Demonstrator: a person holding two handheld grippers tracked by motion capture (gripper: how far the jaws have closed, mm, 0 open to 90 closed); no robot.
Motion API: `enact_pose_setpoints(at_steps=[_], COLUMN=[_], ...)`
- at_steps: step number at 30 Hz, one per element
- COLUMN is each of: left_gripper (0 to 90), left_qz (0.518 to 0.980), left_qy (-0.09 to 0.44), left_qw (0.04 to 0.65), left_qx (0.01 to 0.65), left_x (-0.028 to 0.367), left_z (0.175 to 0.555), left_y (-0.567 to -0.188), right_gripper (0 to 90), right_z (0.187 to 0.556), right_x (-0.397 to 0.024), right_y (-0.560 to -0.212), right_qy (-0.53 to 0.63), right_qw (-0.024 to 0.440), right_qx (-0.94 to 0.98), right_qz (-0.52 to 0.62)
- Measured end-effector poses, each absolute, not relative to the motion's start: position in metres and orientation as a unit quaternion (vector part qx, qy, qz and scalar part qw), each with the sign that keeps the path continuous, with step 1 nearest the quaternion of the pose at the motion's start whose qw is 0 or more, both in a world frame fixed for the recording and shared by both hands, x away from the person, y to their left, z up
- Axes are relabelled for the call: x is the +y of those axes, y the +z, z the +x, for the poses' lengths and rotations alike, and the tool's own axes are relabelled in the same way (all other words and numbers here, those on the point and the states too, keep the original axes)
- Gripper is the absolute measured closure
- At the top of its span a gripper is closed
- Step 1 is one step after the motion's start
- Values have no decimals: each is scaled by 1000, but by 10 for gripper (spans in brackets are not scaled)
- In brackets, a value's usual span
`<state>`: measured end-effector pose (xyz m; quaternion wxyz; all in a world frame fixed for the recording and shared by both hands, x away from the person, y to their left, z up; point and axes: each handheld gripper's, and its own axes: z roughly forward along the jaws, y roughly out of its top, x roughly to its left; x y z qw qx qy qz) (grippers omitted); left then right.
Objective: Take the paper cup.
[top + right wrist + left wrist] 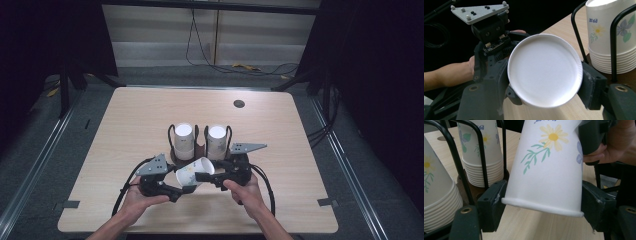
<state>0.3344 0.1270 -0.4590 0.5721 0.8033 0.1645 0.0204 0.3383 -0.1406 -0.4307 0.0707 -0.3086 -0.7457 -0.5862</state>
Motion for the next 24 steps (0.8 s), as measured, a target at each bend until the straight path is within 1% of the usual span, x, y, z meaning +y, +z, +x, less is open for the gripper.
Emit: enact_pose_setpoints(at_steps=[4,6,7,8,14,24], left_gripper=[285,288,288,288,291,278], left_qz=[802,804,804,807,812,812], left_qy=[17,17,17,13,4,1], left_qw=[573,570,570,566,560,553], left_qx=[166,167,167,167,167,186], left_x=[127,127,127,127,128,132], left_z=[335,334,334,333,334,337], left_y=[-459,-459,-459,-459,-459,-460], right_gripper=[326,288,288,240,186,185], right_z=[338,338,338,339,339,337], right_x=[-140,-139,-139,-138,-139,-144], right_y=[-431,-432,-432,-433,-433,-430], right_qy=[-585,-580,-580,-575,-573,-575], right_qw=[69,62,62,58,57,55], right_qx=[-747,-749,-749,-753,-751,-752], right_qz=[-310,-313,-313,-316,-323,-317])
